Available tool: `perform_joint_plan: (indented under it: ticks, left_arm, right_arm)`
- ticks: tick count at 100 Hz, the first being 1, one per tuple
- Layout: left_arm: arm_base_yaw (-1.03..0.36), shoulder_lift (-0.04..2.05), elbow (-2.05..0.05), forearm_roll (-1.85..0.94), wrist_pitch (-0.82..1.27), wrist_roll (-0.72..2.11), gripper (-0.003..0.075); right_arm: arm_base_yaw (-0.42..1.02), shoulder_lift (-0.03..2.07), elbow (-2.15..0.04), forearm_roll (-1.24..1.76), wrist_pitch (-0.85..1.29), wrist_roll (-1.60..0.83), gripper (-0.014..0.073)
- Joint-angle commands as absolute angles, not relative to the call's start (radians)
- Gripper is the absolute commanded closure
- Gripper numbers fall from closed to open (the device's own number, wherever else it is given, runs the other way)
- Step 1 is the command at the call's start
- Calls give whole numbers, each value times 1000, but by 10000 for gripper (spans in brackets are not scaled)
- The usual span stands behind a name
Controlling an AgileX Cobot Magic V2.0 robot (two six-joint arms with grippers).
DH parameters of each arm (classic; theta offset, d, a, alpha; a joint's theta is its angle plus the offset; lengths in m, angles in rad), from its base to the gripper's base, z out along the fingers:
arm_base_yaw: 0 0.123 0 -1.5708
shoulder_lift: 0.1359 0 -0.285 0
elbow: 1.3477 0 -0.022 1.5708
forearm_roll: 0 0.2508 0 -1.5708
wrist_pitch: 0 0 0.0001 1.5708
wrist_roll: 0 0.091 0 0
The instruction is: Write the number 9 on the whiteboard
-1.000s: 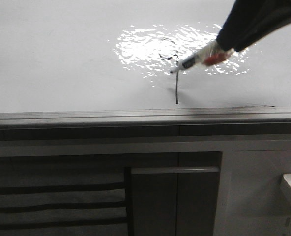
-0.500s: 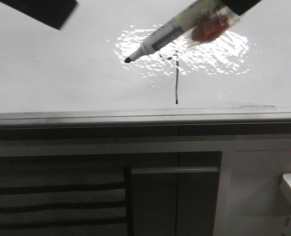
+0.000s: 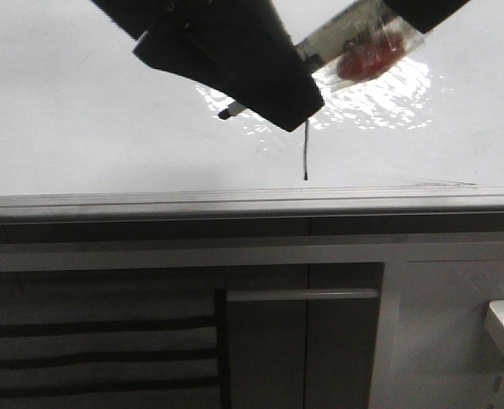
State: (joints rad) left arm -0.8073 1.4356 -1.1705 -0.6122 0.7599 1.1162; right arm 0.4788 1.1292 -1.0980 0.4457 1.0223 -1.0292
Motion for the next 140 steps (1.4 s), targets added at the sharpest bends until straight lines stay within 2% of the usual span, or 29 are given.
perform_joint_plan:
  ticks: [1,20,36,43,53,60,67,82,94,108,124,140]
  left_arm:
    - [-815,1407,-1205,-645,738,1118,404]
    - [-815,1407,-1205,-645,738,1118,577]
    - [-815,1407,-1205,-645,738,1118,673]
    - [-815,1407,-1205,-645,738,1118,704]
    - [-815,1407,-1205,-645,738,1114,741]
    - [-811,1407,-1205,-642,741,1107,741]
    - [-803,1407,-1205,-600,741,1045,741]
    - [-747,1362,-1205,-324,732,695,741]
    - [-664,1304,-1188,-112,733,304,741]
    - [-564,1212,-1075,106,666,16,741]
    - [-452,1146,-889,191,426,-151,741]
    - [-339,1180,-766,175,218,-224,741]
  right_arm:
    - [479,1108,-1133,473,995,-1042,643]
    - [479,1108,-1133,478,1000,-1042,643]
    - [479,1108,-1133,478,1008,-1042,631]
    - [479,1108,-1133,478,1016,-1040,568]
    - [479,1108,-1133,478,1014,-1038,405]
    - [477,1105,-1133,463,995,-1016,312]
    - [456,1088,-1143,387,986,-940,270]
    - [355,1018,-1152,202,974,-688,270]
    - [266,972,-1150,186,982,-666,270]
    - [230,957,-1148,187,982,-666,270]
    - [230,957,-1148,196,982,-666,270]
    - [230,957,-1148,203,994,-663,270]
